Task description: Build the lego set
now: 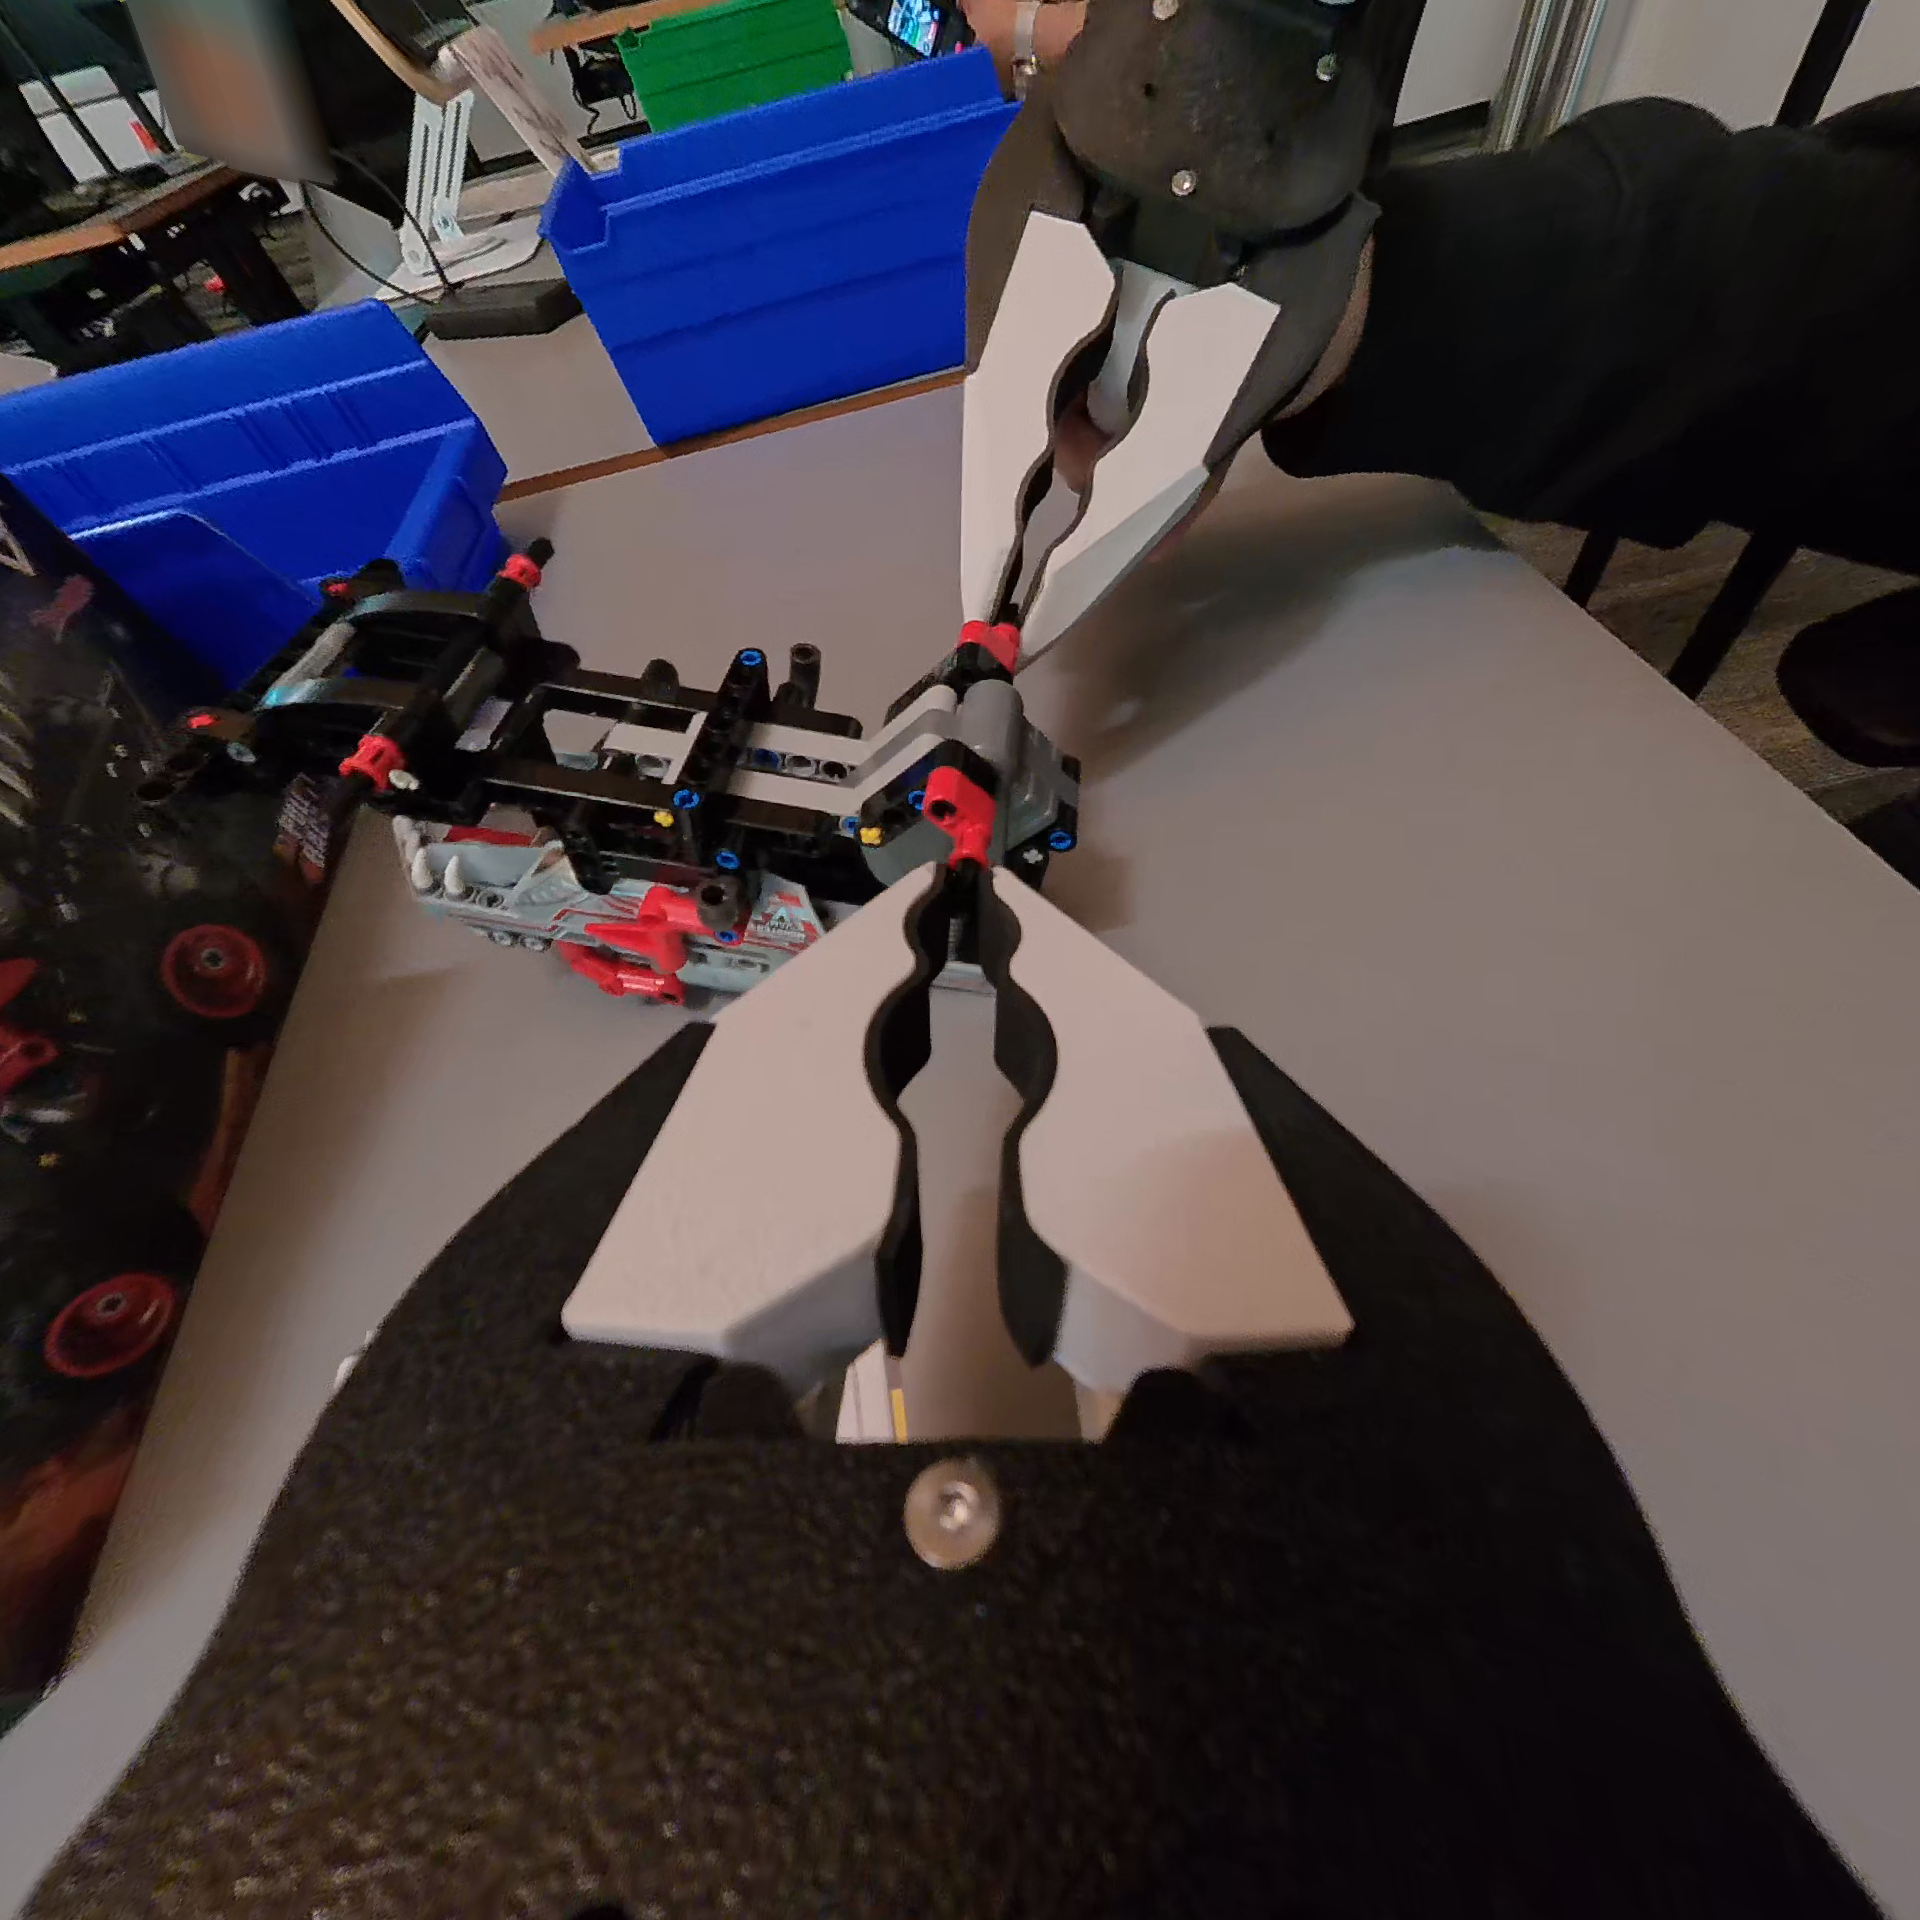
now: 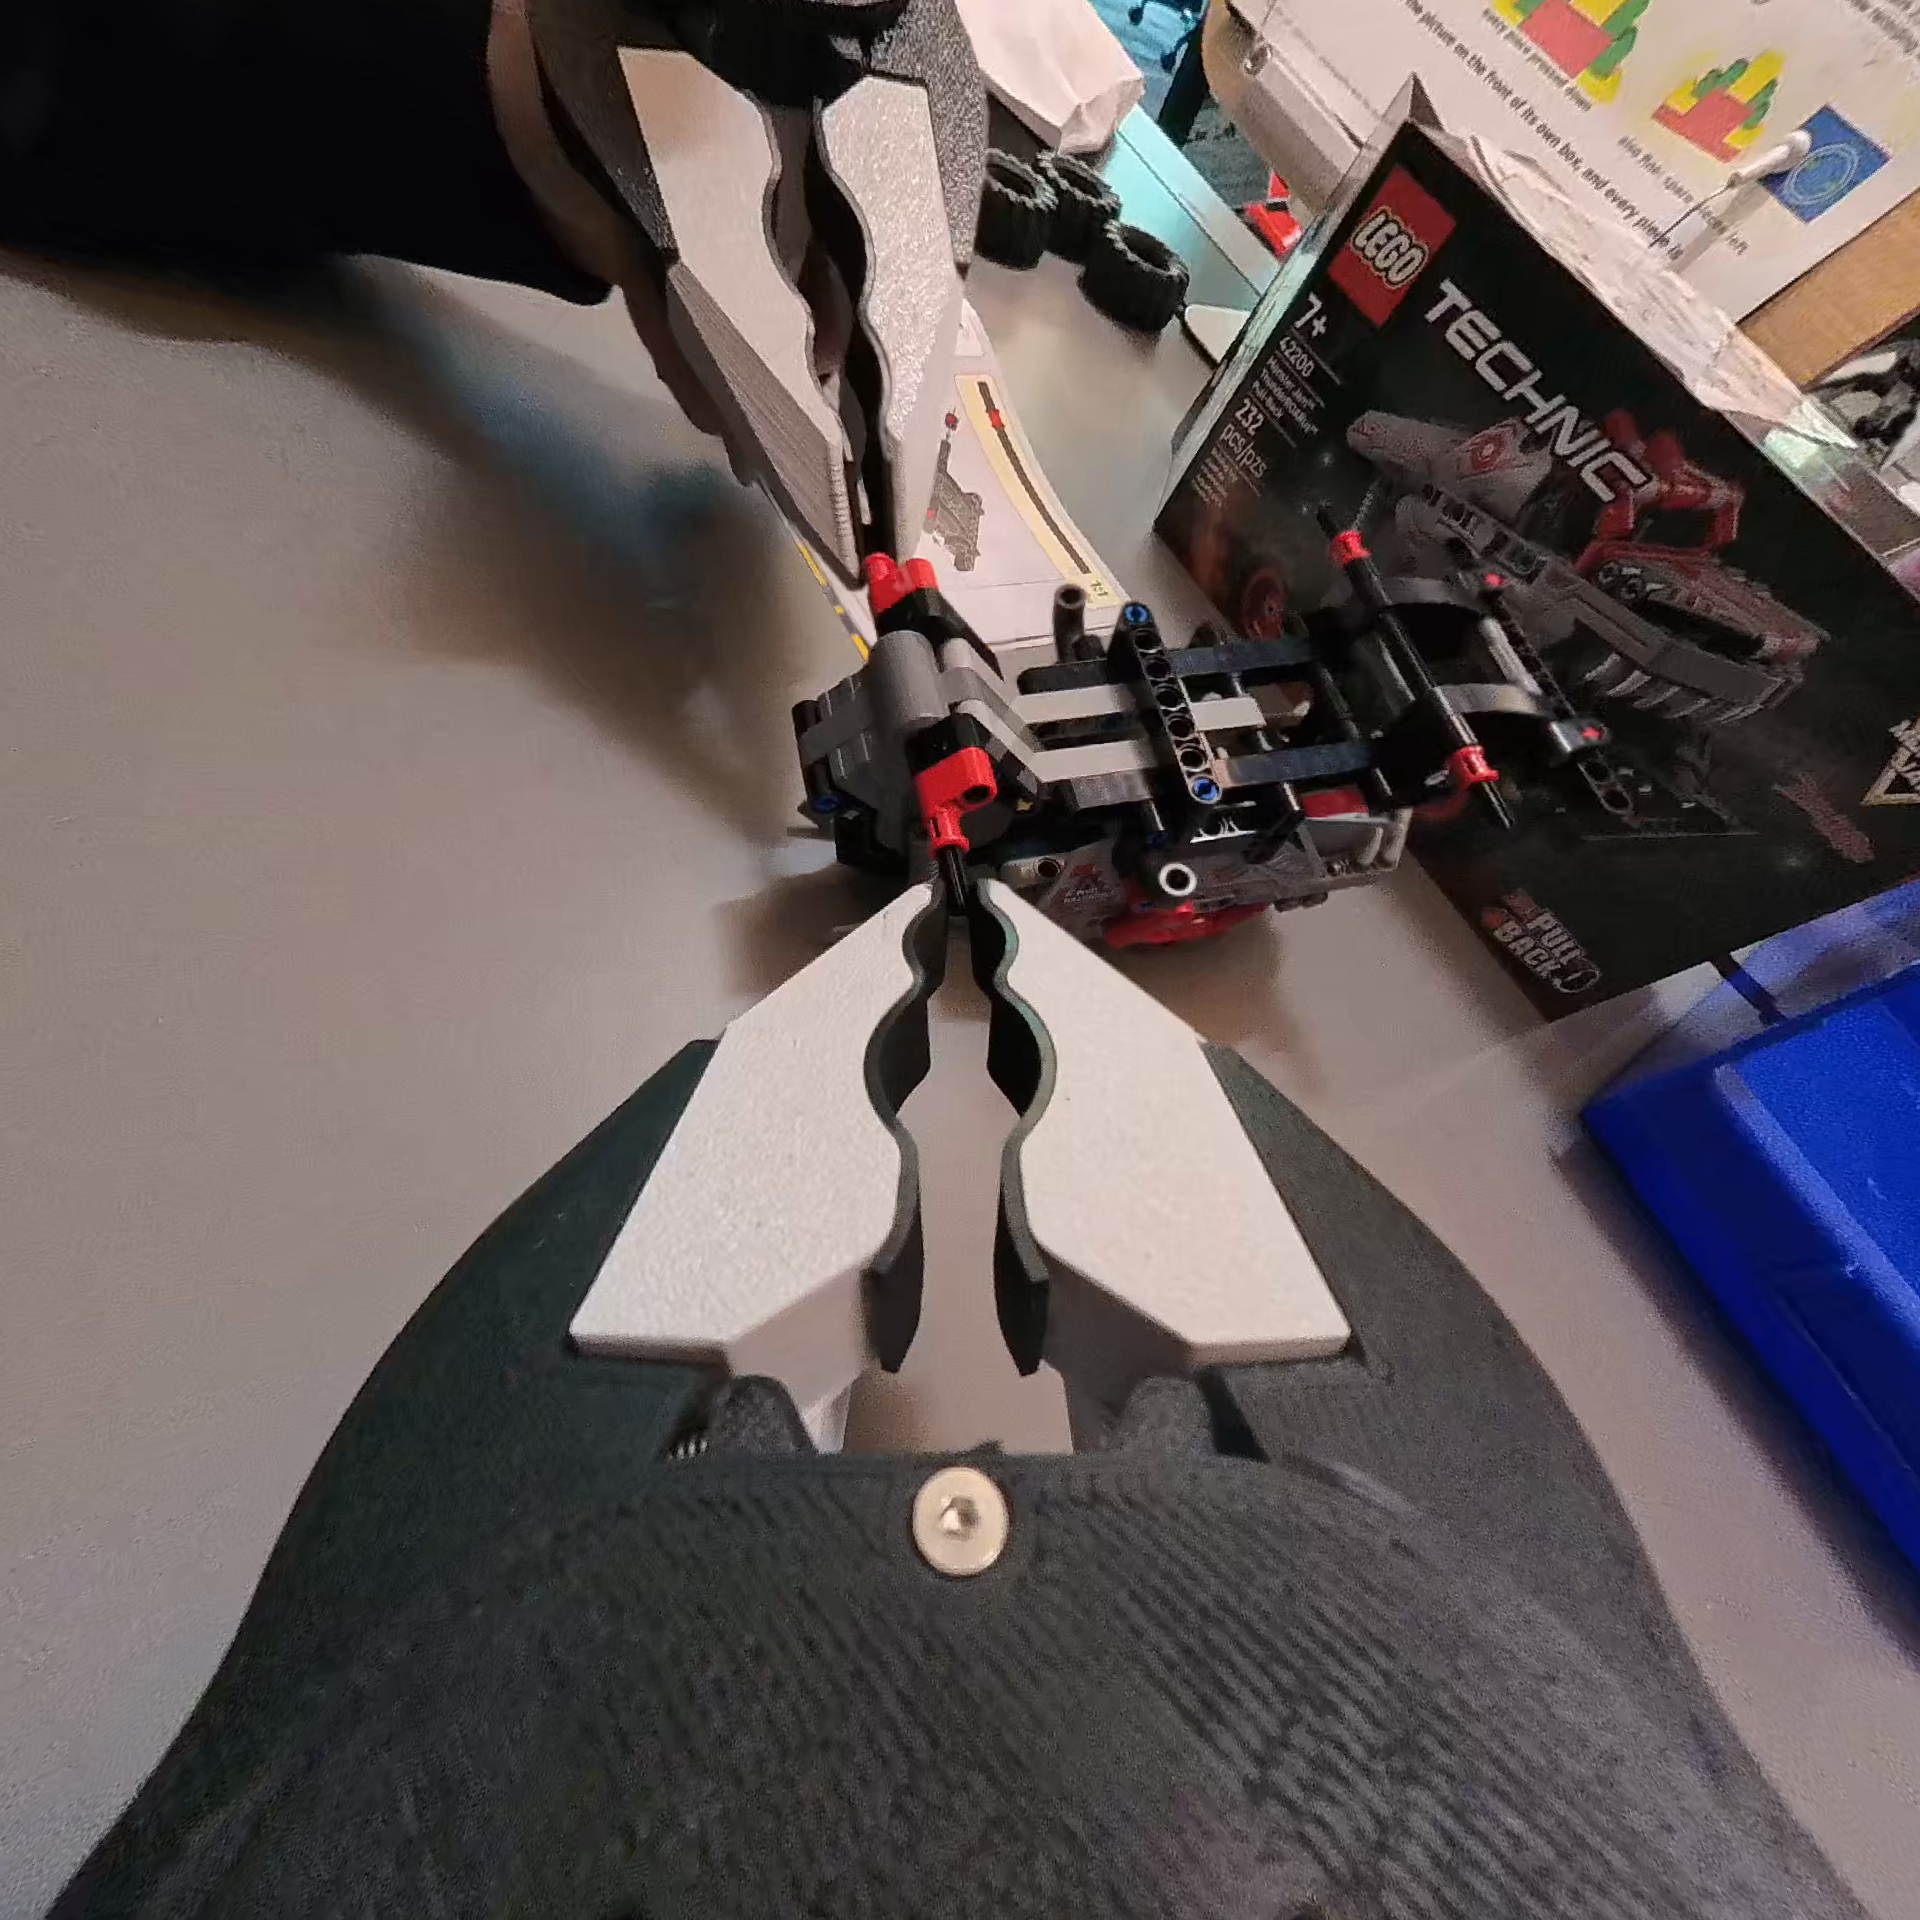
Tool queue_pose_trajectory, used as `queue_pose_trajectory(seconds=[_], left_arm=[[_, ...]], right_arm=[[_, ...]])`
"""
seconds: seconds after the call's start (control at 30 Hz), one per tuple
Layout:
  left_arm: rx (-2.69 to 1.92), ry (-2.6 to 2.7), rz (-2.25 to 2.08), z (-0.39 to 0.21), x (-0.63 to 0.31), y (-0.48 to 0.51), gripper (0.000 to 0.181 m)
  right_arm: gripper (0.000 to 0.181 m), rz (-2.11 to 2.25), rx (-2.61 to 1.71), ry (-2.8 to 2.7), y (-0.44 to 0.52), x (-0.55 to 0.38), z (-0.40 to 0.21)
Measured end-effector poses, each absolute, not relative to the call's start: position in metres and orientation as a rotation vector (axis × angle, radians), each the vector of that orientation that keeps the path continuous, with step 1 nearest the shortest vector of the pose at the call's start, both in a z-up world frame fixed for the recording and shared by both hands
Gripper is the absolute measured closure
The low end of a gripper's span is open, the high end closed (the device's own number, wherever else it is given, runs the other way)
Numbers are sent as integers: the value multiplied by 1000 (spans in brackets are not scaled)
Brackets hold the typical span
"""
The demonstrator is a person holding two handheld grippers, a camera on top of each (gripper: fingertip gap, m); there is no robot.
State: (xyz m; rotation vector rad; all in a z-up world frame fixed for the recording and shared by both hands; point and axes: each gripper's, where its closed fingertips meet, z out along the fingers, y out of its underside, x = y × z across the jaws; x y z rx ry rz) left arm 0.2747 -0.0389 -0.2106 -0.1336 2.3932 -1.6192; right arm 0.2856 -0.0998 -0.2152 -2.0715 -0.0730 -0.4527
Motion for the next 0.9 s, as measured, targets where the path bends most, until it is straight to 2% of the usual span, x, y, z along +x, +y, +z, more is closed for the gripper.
queue_pose_trajectory(seconds=[0.37, 0.67, 0.8, 0.9], left_arm=[[-143, 2412, -1591, -210, 255, -4, 176], [-279, 2319, -1556, -205, 264, 14, 173], [-378, 2276, -1560, -194, 245, 31, 170], [-463, 2332, -1394, -210, 224, 59, 167]], right_arm=[[179, -423, -2017, -43, -64, 236, -213], [178, -490, -1999, 73, -56, 233, -214], [164, -552, -2017, 142, -69, 234, -207], [158, -653, -2049, 159, -80, 227, -189]])
